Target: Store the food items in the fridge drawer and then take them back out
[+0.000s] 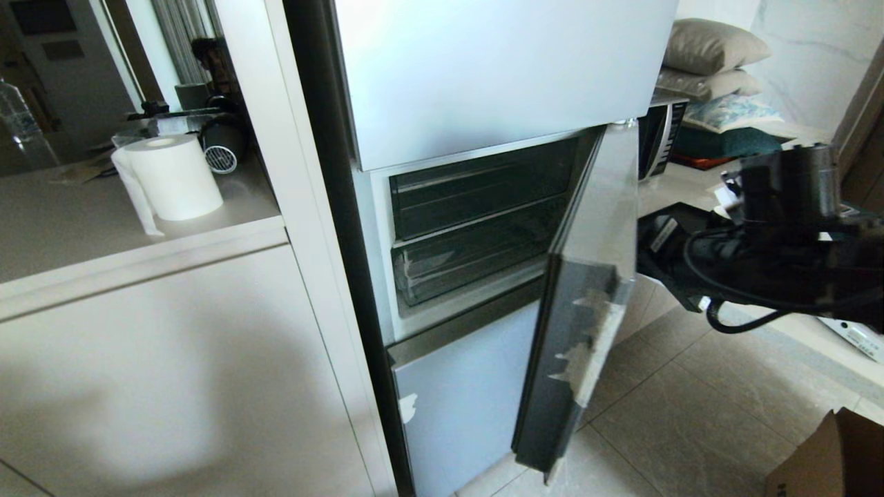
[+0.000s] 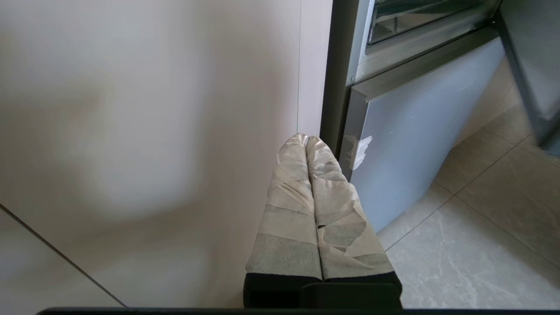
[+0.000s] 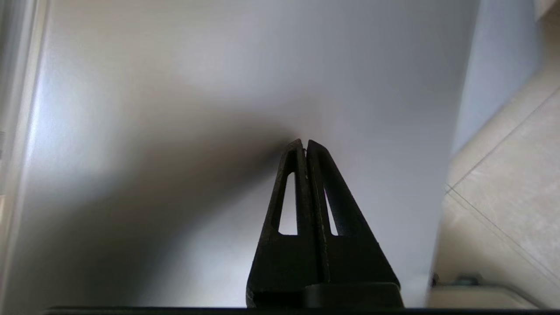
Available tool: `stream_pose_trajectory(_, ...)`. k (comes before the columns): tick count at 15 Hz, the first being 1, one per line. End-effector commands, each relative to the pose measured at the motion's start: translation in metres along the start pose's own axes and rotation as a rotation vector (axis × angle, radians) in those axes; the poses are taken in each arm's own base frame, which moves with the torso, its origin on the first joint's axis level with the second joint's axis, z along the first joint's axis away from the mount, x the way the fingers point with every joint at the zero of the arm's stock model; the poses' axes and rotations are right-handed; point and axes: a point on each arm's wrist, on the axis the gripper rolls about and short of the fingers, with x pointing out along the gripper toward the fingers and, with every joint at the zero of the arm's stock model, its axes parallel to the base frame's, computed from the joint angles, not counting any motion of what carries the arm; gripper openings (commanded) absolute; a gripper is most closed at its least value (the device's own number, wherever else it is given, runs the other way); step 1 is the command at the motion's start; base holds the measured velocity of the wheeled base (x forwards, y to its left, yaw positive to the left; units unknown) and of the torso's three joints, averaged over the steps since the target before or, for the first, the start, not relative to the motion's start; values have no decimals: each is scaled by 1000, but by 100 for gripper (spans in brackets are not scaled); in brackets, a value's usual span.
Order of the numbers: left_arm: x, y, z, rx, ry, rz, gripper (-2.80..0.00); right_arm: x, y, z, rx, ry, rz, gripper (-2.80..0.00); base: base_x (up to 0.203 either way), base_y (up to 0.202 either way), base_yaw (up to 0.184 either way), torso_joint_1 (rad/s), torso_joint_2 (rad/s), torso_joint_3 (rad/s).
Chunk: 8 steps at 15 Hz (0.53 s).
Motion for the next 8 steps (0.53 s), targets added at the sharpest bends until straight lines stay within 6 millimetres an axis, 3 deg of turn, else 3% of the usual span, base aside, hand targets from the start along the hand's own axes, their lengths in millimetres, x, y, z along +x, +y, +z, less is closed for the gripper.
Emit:
stream_pose_trajectory(1,0,0,0,0,1,0,-280,72,25,-37,-57,85,13,-280,0,0,0,0,0,0)
stream_pose_trajectory(4,0,0,0,0,2,1,-280,120,60,-50,-94,43,89,-280,0,0,0,0,0,0)
stream_pose_trajectory(6,0,0,0,0,1,0,-280,146,66,-55,-94,9,105,-280,0,0,0,0,0,0)
stream_pose_trajectory(8,0,0,0,0,2,2,-280,144,69,-52,-90,-19,126,-280,0,0,0,0,0,0)
